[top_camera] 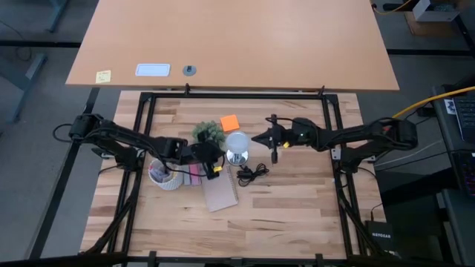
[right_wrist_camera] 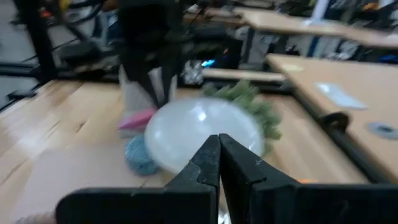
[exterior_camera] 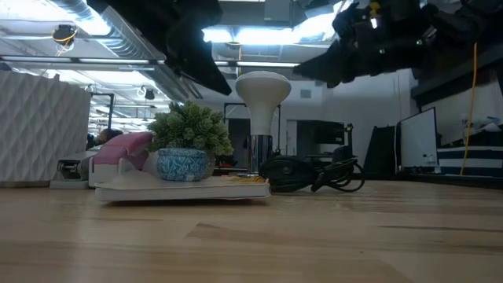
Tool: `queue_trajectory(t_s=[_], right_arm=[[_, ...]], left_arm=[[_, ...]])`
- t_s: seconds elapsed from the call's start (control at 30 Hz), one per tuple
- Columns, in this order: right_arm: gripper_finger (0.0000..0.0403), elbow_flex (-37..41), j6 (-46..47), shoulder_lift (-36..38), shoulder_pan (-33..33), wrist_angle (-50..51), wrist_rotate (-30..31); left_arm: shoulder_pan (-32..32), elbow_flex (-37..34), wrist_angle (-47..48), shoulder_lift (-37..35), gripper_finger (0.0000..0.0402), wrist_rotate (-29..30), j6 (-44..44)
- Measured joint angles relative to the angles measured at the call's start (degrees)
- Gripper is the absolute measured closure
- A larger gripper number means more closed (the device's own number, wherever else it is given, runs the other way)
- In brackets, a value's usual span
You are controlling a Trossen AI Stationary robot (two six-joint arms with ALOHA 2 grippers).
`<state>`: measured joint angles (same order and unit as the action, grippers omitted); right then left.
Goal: Screw lightbulb
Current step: Insert the lightbulb into the silver lamp socket
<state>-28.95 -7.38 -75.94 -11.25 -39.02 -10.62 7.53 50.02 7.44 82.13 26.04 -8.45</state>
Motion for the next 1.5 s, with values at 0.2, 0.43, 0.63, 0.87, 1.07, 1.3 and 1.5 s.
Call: queue_trajectory(t_s=[0.2, 0.43, 0.63, 0.87, 1.07, 1.3, 1.5], right_arm=[[0.0391, 0.0, 0.0, 0.9, 0.0, -0.1, 2.6], [0.0391, 0.0, 1.1, 0.9, 0.0, 1.5, 2.7], [0.0391, 0.0, 1.1, 0.7, 0.0, 1.6, 10.0], [0.0391, 0.0, 1.1, -1.3, 0.0, 1.5, 11.1], [0.0391, 0.0, 1.1, -3.1, 0.0, 1.1, 11.1], [0.0391, 0.0, 1.1, -4.7, 0.0, -2.7, 11.1], [0.0391, 0.0, 2.7, -6.3, 0.0, -3.2, 9.6]], left_arm=[[1.1, 0.0, -0.1, 0.0, 0.0401, 0.0, -2.2], [0.9, 0.0, -0.4, 0.0, 0.0401, 0.0, -3.2], [0.9, 0.0, -0.7, 0.0, 0.0402, -0.1, -3.4], [0.9, 0.0, -0.9, 0.0, 0.0402, -0.1, -3.1], [0.9, 0.0, -1.1, 0.0, 0.0402, 0.0, -0.5], [0.9, 0.1, -6.9, 0.0, 0.0401, 0.0, 2.9], [0.9, 0.1, -6.3, 0.0, 0.0402, 0.0, 3.0]])
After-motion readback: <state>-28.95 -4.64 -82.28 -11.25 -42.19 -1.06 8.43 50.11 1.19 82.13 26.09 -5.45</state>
